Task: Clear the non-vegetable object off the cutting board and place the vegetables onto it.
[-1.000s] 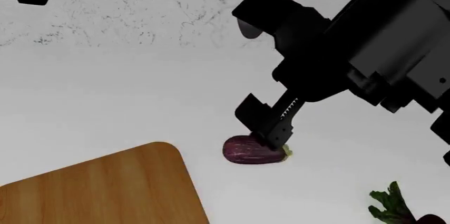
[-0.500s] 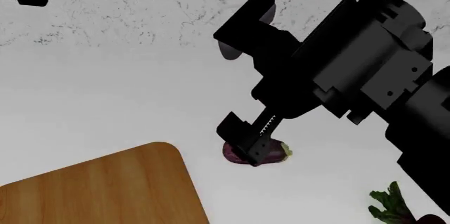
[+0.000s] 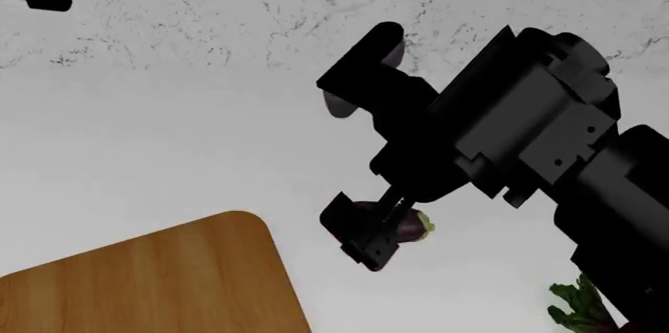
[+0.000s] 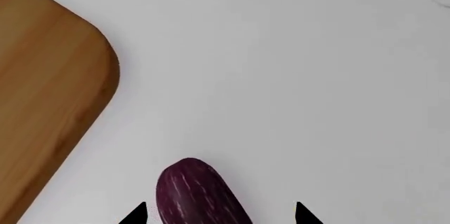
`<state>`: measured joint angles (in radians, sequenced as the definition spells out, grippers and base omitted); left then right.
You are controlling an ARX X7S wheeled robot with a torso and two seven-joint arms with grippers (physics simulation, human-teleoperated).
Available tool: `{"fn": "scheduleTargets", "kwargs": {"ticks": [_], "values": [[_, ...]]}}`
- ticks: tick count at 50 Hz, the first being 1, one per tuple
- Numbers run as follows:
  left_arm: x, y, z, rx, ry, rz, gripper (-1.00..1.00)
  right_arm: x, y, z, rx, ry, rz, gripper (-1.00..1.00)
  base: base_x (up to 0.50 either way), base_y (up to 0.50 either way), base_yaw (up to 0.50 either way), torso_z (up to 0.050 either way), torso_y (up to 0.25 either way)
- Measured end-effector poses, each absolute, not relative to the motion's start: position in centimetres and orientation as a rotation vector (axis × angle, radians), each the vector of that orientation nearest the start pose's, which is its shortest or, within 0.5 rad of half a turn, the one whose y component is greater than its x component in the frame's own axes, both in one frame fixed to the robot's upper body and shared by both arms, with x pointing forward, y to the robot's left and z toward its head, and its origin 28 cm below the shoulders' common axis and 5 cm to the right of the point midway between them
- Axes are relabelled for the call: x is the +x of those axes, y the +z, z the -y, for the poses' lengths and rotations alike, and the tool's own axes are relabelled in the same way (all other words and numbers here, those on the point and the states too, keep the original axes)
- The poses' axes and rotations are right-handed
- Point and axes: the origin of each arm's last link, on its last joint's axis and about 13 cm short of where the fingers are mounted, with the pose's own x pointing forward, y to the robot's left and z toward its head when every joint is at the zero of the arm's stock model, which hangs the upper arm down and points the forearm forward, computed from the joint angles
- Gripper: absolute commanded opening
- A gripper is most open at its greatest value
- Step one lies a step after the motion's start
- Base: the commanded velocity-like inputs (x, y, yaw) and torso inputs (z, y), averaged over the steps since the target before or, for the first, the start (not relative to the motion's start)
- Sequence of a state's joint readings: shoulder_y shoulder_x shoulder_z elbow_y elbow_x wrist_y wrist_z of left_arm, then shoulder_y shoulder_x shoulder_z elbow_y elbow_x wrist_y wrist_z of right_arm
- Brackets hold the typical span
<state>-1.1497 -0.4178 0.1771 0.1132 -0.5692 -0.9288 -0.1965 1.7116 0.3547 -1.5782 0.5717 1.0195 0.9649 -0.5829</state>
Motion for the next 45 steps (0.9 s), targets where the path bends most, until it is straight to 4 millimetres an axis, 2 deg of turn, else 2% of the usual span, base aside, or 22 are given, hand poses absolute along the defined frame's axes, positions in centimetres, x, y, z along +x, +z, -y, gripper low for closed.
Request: {"fn": "scheduleTargets", "kwargs": {"ticks": [21, 22, 35, 45], "values": [[32.6, 31.3, -26.1, 0.074, -0.047, 0.244, 1.0, 37.8, 25.6, 12.2, -0.589, 0.789, -0.883, 1.0, 0.0, 0.0, 0.0, 0.0, 0.0], [32.6, 31.3, -26.1, 0.074, -0.047, 0.243, 1.0, 37.8, 25.6, 12.2, -0.588, 0.788, -0.883, -1.0, 0.0, 0.0, 0.0, 0.0, 0.0], [32.4, 31.3, -26.1, 0.069, -0.046, 0.245, 1.0, 37.3, 25.9, 12.4, -0.611, 0.758, -0.883, -1.0, 0.0, 0.0, 0.0, 0.0, 0.0], [32.2, 31.6, -26.2, 0.063, -0.044, 0.253, 1.0, 36.2, 28.0, 12.0, -0.637, 0.768, -0.843, -1.0, 0.0, 0.0, 0.0, 0.0, 0.0]]}}
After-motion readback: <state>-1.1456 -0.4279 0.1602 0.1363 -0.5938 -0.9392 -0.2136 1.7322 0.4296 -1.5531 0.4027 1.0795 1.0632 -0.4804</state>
